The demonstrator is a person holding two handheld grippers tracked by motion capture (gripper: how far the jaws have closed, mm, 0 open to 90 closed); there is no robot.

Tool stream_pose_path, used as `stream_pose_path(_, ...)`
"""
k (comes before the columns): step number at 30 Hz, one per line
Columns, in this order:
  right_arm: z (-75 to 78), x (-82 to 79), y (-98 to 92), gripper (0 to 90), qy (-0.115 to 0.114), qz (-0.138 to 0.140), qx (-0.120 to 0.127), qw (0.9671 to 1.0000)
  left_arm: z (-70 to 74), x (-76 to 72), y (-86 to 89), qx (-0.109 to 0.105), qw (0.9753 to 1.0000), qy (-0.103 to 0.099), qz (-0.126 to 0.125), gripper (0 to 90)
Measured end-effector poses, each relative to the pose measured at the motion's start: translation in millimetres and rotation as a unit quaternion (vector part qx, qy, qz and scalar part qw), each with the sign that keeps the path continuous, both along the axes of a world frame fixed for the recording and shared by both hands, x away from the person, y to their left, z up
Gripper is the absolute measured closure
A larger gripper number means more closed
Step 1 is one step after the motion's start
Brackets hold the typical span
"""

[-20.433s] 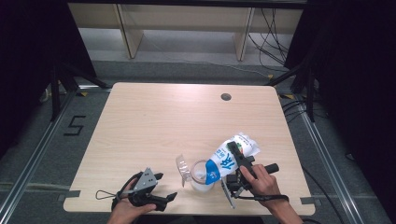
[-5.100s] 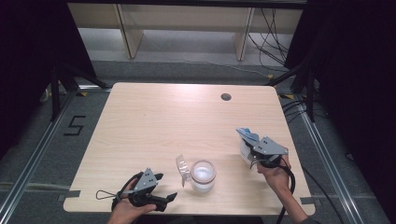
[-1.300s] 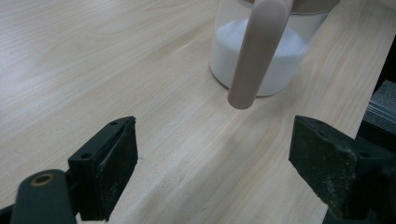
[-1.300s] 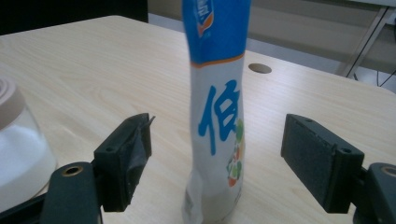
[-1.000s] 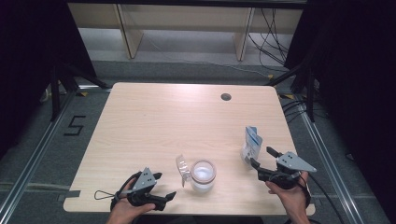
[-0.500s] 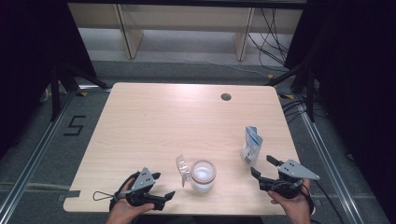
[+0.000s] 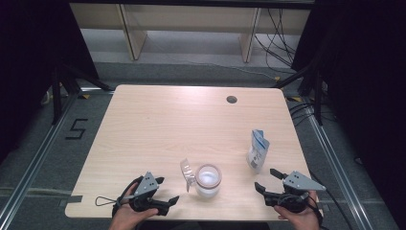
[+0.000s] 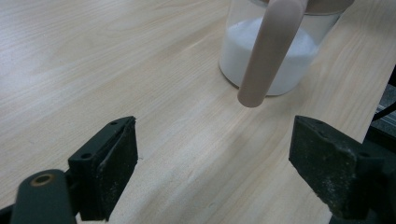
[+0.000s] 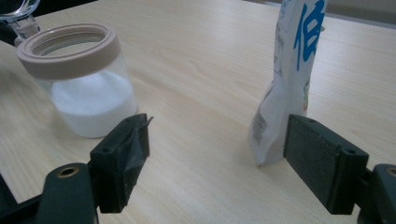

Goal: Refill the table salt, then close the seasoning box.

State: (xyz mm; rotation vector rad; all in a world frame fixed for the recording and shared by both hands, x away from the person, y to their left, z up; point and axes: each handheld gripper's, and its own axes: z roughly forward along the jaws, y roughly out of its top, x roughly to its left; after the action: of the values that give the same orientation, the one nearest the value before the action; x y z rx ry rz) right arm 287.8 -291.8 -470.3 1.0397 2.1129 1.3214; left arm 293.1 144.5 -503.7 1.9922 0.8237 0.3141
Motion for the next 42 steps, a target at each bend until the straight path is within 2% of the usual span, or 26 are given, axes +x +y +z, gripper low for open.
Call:
stream_pose_path(1, 0.0, 0.0, 0.0, 23.7, 0.000, 0.000, 0.000, 1.0000, 0.0, 0.0, 0.0, 0.000, 1.0000, 0.000, 0.000, 15.2)
stream_pose_path(2, 0.4, -5.3, 2.1, 23.7, 0.019, -0.007, 0.005, 0.9998, 0.1, -0.1, -0.2, 0.000, 1.0000, 0.000, 0.001, 15.2)
stream_pose_path(5, -0.9, -6.7, 2.4, 23.4, 0.018, 0.001, 0.002, 0.9998, -0.1, 1.0, 0.0, 0.001, 1.0000, -0.004, -0.006, 15.2)
stream_pose_path(8, -2.2, -8.3, 3.1, 23.1, 0.021, 0.004, 0.000, 0.9998, -0.2, 0.7, -0.4, -0.001, 1.0000, 0.000, -0.002, 15.2)
stream_pose_path(9, -2.7, -8.1, 2.3, 23.2, 0.018, 0.009, -0.006, 0.9998, 0.0, 0.6, 0.5, 0.005, 1.0000, -0.001, -0.004, 15.2)
stream_pose_path(10, -2.6, -11.7, 4.6, 23.0, 0.033, 0.000, -0.001, 0.9995, -0.2, 0.4, 0.6, 0.004, 1.0000, -0.001, -0.004, 15.2)
stream_pose_path(13, -3.3, -11.1, 4.4, 23.0, 0.021, 0.012, -0.008, 0.9997, 0.0, 0.8, 1.1, 0.005, 1.0000, -0.001, 0.000, 15.2)
stream_pose_path(14, -3.6, -13.6, 5.9, 22.7, 0.038, 0.011, -0.002, 0.9992, 0.0, 1.2, 1.1, 0.007, 1.0000, -0.002, -0.002, 15.2)
stream_pose_path(15, -3.6, -13.6, 5.9, 22.7, 0.038, 0.011, -0.002, 0.9992, 0.0, 1.3, 1.4, 0.011, 0.9999, -0.002, -0.003, 15.2)
stream_pose_path(19, -5.5, -10.1, 5.1, 22.7, 0.022, 0.019, -0.014, 0.9995, -0.7, 0.3, 1.8, 0.007, 1.0000, -0.005, 0.000, 15.3)
stream_pose_path(20, -5.0, -10.5, 7.0, 22.8, 0.037, 0.016, -0.007, 0.9992, 0.3, -0.1, 4.4, 0.022, 0.9997, -0.004, 0.002, 15.4)
stream_pose_path(21, -4.7, -11.1, 8.5, 22.8, 0.044, 0.018, -0.003, 0.9989, 0.3, -0.1, 4.4, 0.022, 0.9997, -0.004, 0.002, 15.4)
stream_pose_path(22, -4.7, -11.1, 8.5, 22.8, 0.044, 0.018, -0.003, 0.9989, -0.3, -0.7, 4.5, 0.013, 0.9999, -0.009, 0.001, 15.4)
stream_pose_path(23, -6.0, -9.2, 10.0, 22.7, 0.034, 0.025, -0.010, 0.9991, 0.4, -1.9, 5.2, 0.016, 0.9998, -0.008, 0.008, 15.6)
stream_pose_path(25, -6.2, -9.7, 10.5, 22.8, 0.036, 0.028, -0.018, 0.9988, 1.9, -2.9, 5.4, 0.009, 0.9998, -0.013, 0.014, 16.8)
stream_pose_path(26, -7.3, -8.9, 11.5, 22.6, 0.026, 0.034, -0.021, 0.9989, 5.1, -2.8, 7.1, 0.009, 0.9996, -0.022, 0.015, 18.4)
stream_pose_path(27, -7.8, -9.0, 12.5, 22.4, 0.037, 0.038, -0.014, 0.9985, 5.6, -3.7, 6.6, -0.002, 0.9995, -0.023, 0.019, 21.3)
stream_pose_path(29, -7.7, -8.8, 12.1, 22.4, 0.032, 0.035, -0.023, 0.9986, 6.7, -4.1, 6.9, -0.006, 0.9994, -0.028, 0.020, 28.3)
stream_pose_path(31, -8.1, -8.1, 12.5, 22.4, 0.031, 0.040, -0.022, 0.9985, 8.3, -5.2, 7.3, -0.014, 0.9991, -0.031, 0.024, 33.4)
stream_pose_path(33, -7.4, -11.2, 14.0, 22.3, 0.044, 0.026, -0.017, 0.9985, 11.5, -6.1, 8.1, -0.024, 0.9984, -0.044, 0.025, 36.1)
stream_pose_path(34, -7.5, -11.2, 14.1, 22.2, 0.047, 0.028, -0.018, 0.9983, 12.6, -6.8, 8.0, -0.029, 0.9982, -0.046, 0.027, 39.6)
stream_pose_path(35, -8.4, -9.4, 13.4, 22.0, 0.037, 0.034, -0.025, 0.9984, 13.8, -6.9, 7.9, -0.038, 0.9978, -0.049, 0.023, 46.5)
stream_pose_path(37, -8.2, -9.6, 13.4, 21.9, 0.039, 0.034, -0.025, 0.9984, 16.8, -8.3, 7.7, -0.051, 0.9970, -0.051, 0.027, 52.4)
stream_pose_path(38, -8.4, -9.7, 14.0, 22.0, 0.037, 0.032, -0.023, 0.9986, 19.3, -8.7, 6.0, -0.064, 0.9961, -0.054, 0.028, 54.8)
stream_pose_path(39, -8.9, -10.8, 15.2, 22.0, 0.046, 0.031, -0.016, 0.9983, 20.4, -9.1, 5.3, -0.067, 0.9959, -0.055, 0.024, 57.5)
stream_pose_path(42, -9.1, -9.1, 14.9, 22.2, 0.038, 0.037, -0.023, 0.9984, 25.2, -11.2, 2.8, -0.071, 0.9956, -0.059, 0.017, 65.7)
